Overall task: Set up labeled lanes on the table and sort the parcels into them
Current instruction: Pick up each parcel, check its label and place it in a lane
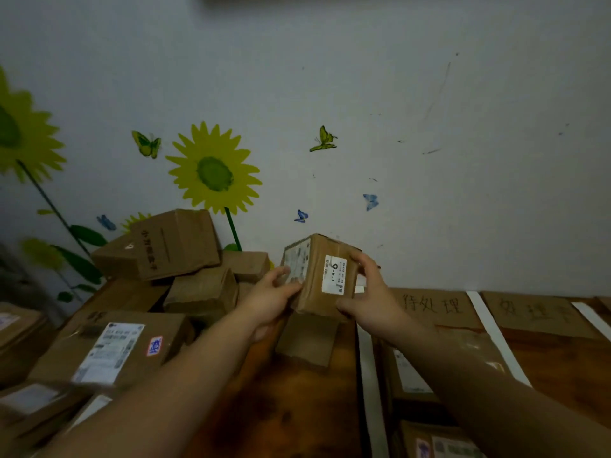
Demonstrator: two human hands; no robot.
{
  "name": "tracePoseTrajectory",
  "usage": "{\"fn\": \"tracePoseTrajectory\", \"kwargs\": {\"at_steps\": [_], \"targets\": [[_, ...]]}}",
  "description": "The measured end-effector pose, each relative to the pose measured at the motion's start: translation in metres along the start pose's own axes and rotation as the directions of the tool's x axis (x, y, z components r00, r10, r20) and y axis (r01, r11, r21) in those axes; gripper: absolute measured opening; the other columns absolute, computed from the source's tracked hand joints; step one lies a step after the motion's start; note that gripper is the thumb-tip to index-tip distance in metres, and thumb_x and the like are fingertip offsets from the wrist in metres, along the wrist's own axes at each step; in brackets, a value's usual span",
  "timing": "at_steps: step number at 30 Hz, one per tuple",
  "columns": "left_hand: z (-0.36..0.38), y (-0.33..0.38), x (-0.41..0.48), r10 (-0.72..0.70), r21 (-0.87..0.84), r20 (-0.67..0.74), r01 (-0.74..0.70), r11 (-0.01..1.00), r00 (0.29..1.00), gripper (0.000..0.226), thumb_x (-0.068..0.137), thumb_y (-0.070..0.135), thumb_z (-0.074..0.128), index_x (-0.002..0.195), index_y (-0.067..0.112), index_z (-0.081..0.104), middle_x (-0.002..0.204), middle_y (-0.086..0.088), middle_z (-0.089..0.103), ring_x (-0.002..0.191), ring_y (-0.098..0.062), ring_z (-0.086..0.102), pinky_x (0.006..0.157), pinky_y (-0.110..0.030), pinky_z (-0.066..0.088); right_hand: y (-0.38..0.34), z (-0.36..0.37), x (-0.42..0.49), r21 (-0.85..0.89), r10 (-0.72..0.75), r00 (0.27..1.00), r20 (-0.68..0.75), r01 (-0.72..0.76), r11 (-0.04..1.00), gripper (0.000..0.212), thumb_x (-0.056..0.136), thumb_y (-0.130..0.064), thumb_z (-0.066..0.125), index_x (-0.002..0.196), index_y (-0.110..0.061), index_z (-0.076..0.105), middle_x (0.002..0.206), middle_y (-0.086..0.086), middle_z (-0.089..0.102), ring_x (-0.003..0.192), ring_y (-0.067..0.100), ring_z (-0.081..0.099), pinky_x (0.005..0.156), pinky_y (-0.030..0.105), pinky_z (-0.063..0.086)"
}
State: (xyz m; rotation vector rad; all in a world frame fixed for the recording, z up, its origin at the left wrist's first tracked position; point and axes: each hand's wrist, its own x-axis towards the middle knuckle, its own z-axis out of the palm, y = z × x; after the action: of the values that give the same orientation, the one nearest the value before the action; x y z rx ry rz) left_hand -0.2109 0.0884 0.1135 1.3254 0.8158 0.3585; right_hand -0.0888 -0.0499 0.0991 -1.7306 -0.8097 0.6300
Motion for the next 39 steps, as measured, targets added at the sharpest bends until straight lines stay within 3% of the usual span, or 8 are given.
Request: {"fn": "tracePoseTrajectory", "kwargs": {"at_steps": [5,8,11,16,22,26,31,39], "targets": [[0.011,0.001,-0.02,0.06,0.003,-0.076,-0.06,0.998,0.995,0.071,0.078,0.012,0.074,0.139,0.019,0.039,0.129,-0.007,0.054,0.108,-0.026,0.059,0.093,-0.044,0.051,0.0,-0.009,-0.024,-0.076,-0.06,0.996,-0.07,0.055,0.996,0.115,0.061,-0.022,0.084,0.14,-0.057,0.007,0.135,-0.009,0.038,0.12,0.016,0.05,0.089,0.043,0.055],[0.011,0.008,-0.026,0.141,-0.015,-0.08,-0.142,0.99,0.987,0.072,0.073,0.0,0.075,0.132,0.02,0.04,0.122,-0.008,0.06,0.105,-0.025,0.061,0.094,-0.047,0.05,-0.01,-0.012,-0.038,-0.085,-0.046,0.991,-0.126,0.036,0.996,0.075,0.066,-0.038,0.081,0.121,-0.056,0.034,0.128,-0.008,0.042,0.118,0.017,0.051,0.084,0.034,0.055],[0.006,0.015,-0.036,0.189,-0.109,-0.069,-0.196,0.975,0.98,0.089,0.08,-0.009,0.064,0.15,0.016,0.015,0.137,-0.004,0.048,0.116,-0.026,0.056,0.091,-0.038,0.049,-0.025,-0.01,-0.051,-0.074,-0.003,0.988,-0.156,-0.008,0.997,0.043,0.083,-0.048,0.066,0.116,-0.031,0.045,0.126,-0.003,0.046,0.111,0.013,0.053,0.072,0.017,0.049],[-0.019,0.018,-0.051,0.382,-0.07,0.021,-0.38,0.922,0.924,0.08,0.086,-0.011,0.055,0.15,0.02,0.018,0.149,0.002,0.035,0.123,-0.016,0.048,0.08,-0.027,0.051,-0.044,0.008,-0.073,-0.063,0.009,0.983,-0.181,-0.021,0.998,0.034,0.085,-0.035,0.069,0.114,-0.029,0.052,0.114,-0.012,0.058,0.098,0.002,0.055,0.081,0.023,0.048],[-0.036,-0.002,-0.073,0.403,-0.092,0.083,-0.395,0.914,0.911,0.063,0.087,-0.009,0.055,0.139,0.022,0.036,0.112,0.004,0.062,0.096,-0.006,0.063,0.063,-0.014,0.054,-0.046,0.029,-0.099,0.005,-0.002,0.964,-0.266,0.004,1.0,0.034,0.087,-0.022,0.067,0.118,-0.03,0.056,0.114,-0.013,0.063,0.106,0.006,0.058,0.085,0.023,0.049],[-0.032,-0.011,-0.084,0.399,-0.144,0.137,-0.38,0.914,0.907,0.055,0.091,-0.005,0.05,0.136,0.026,0.041,0.127,0.005,0.056,0.107,-0.01,0.06,0.068,-0.019,0.056,-0.034,0.034,-0.121,0.085,0.082,0.961,-0.263,-0.062,0.994,0.034,0.091,-0.019,0.061,0.122,-0.031,0.054,0.115,-0.011,0.064,0.103,0.01,0.063,0.087,0.03,0.053],[-0.006,-0.013,-0.102,0.359,-0.133,0.266,-0.334,0.933,0.895,0.049,0.096,-0.002,0.041,0.135,0.028,0.045,0.11,0.016,0.065,0.095,0.0,0.066,0.077,-0.024,0.055,-0.012,0.021,-0.158,0.053,0.172,0.916,-0.363,-0.164,0.985,0.04,0.082,-0.027,0.068,0.119,-0.029,0.053,0.119,-0.009,0.063,0.108,0.014,0.062,0.094,0.043,0.052],[0.077,0.001,-0.148,0.36,-0.054,0.327,-0.363,0.93,0.874,0.028,0.097,0.005,0.044,0.12,0.016,0.053,0.119,-0.004,0.063,0.099,-0.013,0.065,0.081,-0.027,0.053,-0.014,-0.059,-0.222,0.083,0.124,0.89,-0.439,-0.097,0.992,0.041,0.085,-0.015,0.068,0.118,-0.03,0.049,0.101,-0.015,0.063,0.091,0.002,0.064,0.069,0.017,0.053]]}}
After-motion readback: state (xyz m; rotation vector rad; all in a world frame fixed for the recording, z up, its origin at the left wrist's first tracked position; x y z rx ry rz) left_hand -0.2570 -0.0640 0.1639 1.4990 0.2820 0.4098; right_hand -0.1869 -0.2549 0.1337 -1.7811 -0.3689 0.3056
